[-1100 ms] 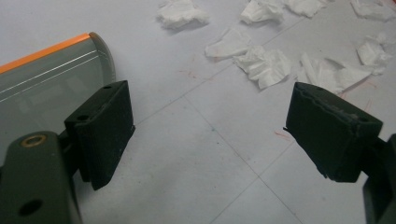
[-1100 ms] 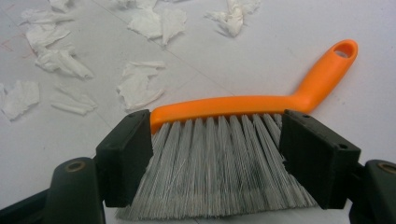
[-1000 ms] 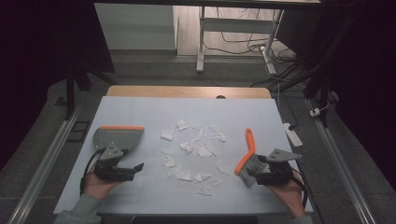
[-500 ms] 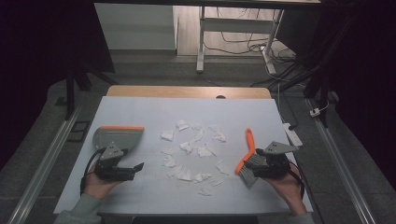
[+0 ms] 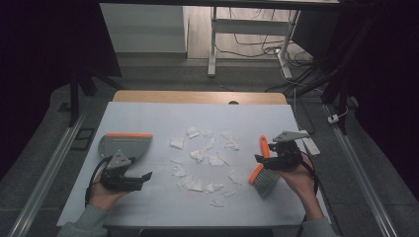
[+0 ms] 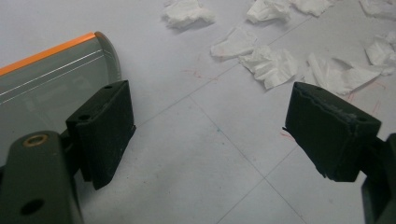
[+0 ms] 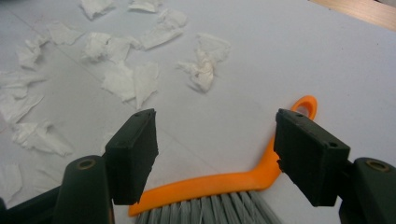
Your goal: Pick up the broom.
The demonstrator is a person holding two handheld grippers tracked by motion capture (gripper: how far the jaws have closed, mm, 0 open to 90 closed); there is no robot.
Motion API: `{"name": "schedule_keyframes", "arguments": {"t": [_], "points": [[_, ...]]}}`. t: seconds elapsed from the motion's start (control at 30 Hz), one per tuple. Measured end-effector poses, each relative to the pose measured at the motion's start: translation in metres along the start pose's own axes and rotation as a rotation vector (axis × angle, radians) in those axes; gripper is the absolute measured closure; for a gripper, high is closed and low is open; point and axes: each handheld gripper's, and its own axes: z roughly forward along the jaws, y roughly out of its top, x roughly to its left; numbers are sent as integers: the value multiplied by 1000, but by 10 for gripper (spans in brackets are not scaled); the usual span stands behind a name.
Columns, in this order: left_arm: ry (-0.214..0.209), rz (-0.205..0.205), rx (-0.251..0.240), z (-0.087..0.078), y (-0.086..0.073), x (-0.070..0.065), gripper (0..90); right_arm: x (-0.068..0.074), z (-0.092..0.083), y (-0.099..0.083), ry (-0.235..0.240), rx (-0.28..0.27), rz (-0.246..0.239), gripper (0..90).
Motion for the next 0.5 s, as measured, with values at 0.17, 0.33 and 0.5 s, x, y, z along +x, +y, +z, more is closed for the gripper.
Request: {"name": "schedule_keyframes", "arguments": {"t": [0.17, 0.33, 0.5], "points": [[2, -2, 0, 0, 0, 0, 167, -8, 5, 12, -7, 35, 7, 319], [4, -2, 2, 0, 0, 0, 167, -17, 16, 22, 4, 90, 33, 321], [3, 0, 1, 0, 0, -1, 167, -27, 32, 25, -5, 182, 72, 321]]}}
